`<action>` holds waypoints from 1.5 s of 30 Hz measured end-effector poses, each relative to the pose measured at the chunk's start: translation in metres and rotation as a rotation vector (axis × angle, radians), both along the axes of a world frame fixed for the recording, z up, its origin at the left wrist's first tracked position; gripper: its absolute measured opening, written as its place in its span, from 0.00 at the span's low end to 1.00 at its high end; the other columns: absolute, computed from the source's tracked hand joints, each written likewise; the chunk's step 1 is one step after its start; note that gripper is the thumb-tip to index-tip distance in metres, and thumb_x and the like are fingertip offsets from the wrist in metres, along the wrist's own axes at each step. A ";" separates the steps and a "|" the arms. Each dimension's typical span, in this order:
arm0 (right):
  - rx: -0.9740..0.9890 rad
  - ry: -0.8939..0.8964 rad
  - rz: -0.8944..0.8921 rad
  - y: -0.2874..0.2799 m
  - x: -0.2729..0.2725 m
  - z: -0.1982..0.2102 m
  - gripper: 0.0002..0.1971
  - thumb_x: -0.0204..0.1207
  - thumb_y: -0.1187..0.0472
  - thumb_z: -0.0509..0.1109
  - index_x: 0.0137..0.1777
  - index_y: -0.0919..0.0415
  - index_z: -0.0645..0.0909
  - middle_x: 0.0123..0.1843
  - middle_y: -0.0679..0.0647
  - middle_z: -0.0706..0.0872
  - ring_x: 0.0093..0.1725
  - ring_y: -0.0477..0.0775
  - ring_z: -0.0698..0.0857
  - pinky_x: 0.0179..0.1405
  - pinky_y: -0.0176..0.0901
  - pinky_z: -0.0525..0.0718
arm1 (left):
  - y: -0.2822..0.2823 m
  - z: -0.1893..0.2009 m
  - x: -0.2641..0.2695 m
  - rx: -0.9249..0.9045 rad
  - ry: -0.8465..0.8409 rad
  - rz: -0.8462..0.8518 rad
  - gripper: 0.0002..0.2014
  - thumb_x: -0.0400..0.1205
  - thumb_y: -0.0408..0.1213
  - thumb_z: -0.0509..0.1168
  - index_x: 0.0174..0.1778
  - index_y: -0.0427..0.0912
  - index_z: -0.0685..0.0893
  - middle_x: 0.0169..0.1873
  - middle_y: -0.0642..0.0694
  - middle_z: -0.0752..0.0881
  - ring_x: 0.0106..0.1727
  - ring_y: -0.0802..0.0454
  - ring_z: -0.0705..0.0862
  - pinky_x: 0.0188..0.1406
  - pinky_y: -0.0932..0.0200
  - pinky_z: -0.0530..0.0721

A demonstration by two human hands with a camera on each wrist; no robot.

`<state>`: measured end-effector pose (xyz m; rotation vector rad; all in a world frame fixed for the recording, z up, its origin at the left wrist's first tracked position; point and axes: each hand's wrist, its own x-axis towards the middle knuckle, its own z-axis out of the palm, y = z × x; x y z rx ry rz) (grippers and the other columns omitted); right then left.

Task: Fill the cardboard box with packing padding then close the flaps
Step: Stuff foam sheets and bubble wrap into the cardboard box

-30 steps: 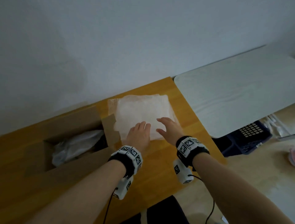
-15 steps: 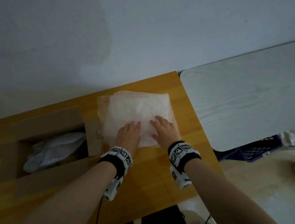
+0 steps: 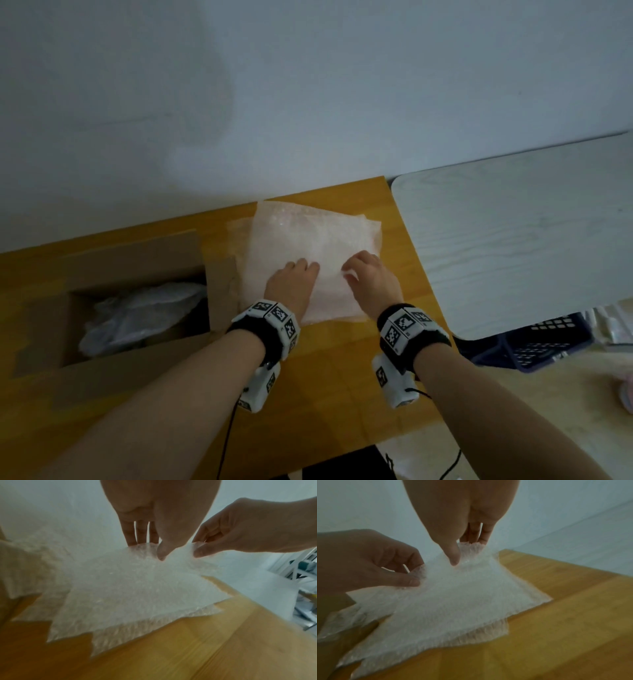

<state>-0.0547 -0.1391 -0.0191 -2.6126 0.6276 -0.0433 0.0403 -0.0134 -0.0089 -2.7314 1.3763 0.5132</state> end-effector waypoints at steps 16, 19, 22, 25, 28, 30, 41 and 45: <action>0.024 0.101 -0.219 0.027 -0.032 0.051 0.11 0.82 0.59 0.61 0.58 0.57 0.84 0.63 0.52 0.83 0.59 0.57 0.83 0.56 0.50 0.82 | 0.023 0.040 -0.005 -0.103 -0.050 -0.172 0.22 0.80 0.20 0.52 0.67 0.43 0.73 0.53 0.40 0.84 0.53 0.41 0.82 0.43 0.51 0.80; -0.011 0.057 -0.255 0.028 -0.040 0.059 0.11 0.83 0.61 0.60 0.58 0.58 0.83 0.59 0.53 0.84 0.54 0.58 0.84 0.49 0.49 0.83 | 0.030 0.042 0.000 -0.045 -0.033 -0.170 0.22 0.79 0.19 0.53 0.66 0.42 0.73 0.54 0.41 0.83 0.53 0.43 0.82 0.42 0.52 0.78; -0.035 -0.014 -0.285 0.025 -0.043 0.073 0.11 0.82 0.62 0.61 0.56 0.59 0.84 0.57 0.54 0.85 0.53 0.60 0.84 0.46 0.48 0.83 | 0.033 0.053 0.004 -0.025 -0.058 -0.162 0.19 0.80 0.21 0.54 0.65 0.41 0.72 0.49 0.42 0.85 0.49 0.43 0.84 0.40 0.52 0.80; -0.058 -0.091 -0.318 0.022 -0.041 0.092 0.10 0.82 0.62 0.61 0.56 0.60 0.84 0.55 0.55 0.86 0.52 0.60 0.85 0.46 0.48 0.82 | 0.026 0.069 0.007 -0.074 -0.054 -0.146 0.18 0.81 0.23 0.53 0.66 0.41 0.70 0.46 0.42 0.86 0.44 0.44 0.85 0.36 0.53 0.80; -0.081 -0.171 -0.369 0.021 -0.034 0.114 0.10 0.81 0.63 0.61 0.55 0.61 0.84 0.53 0.56 0.86 0.51 0.59 0.85 0.44 0.45 0.80 | 0.019 0.089 0.011 -0.204 -0.035 -0.086 0.14 0.84 0.26 0.53 0.62 0.44 0.73 0.46 0.42 0.87 0.42 0.43 0.85 0.34 0.53 0.78; -0.089 -0.225 -0.377 0.023 -0.029 0.129 0.10 0.80 0.63 0.62 0.55 0.62 0.84 0.53 0.58 0.87 0.50 0.61 0.85 0.44 0.48 0.82 | 0.017 0.102 0.014 -0.309 -0.027 -0.063 0.11 0.85 0.29 0.54 0.60 0.44 0.75 0.44 0.42 0.87 0.39 0.43 0.84 0.31 0.53 0.77; -0.116 -0.348 -0.204 0.079 0.019 0.176 0.09 0.79 0.62 0.64 0.54 0.60 0.84 0.55 0.55 0.86 0.50 0.58 0.85 0.46 0.48 0.82 | 0.070 0.153 0.048 -0.548 -0.082 0.003 0.10 0.86 0.35 0.52 0.60 0.46 0.75 0.47 0.43 0.88 0.44 0.40 0.85 0.38 0.52 0.78; -0.079 -0.293 -0.092 0.113 0.039 0.171 0.08 0.79 0.60 0.66 0.53 0.59 0.85 0.63 0.52 0.83 0.57 0.55 0.84 0.53 0.51 0.83 | 0.118 0.151 0.067 -0.567 -0.104 0.067 0.11 0.86 0.36 0.52 0.60 0.46 0.76 0.45 0.42 0.88 0.44 0.39 0.85 0.37 0.52 0.78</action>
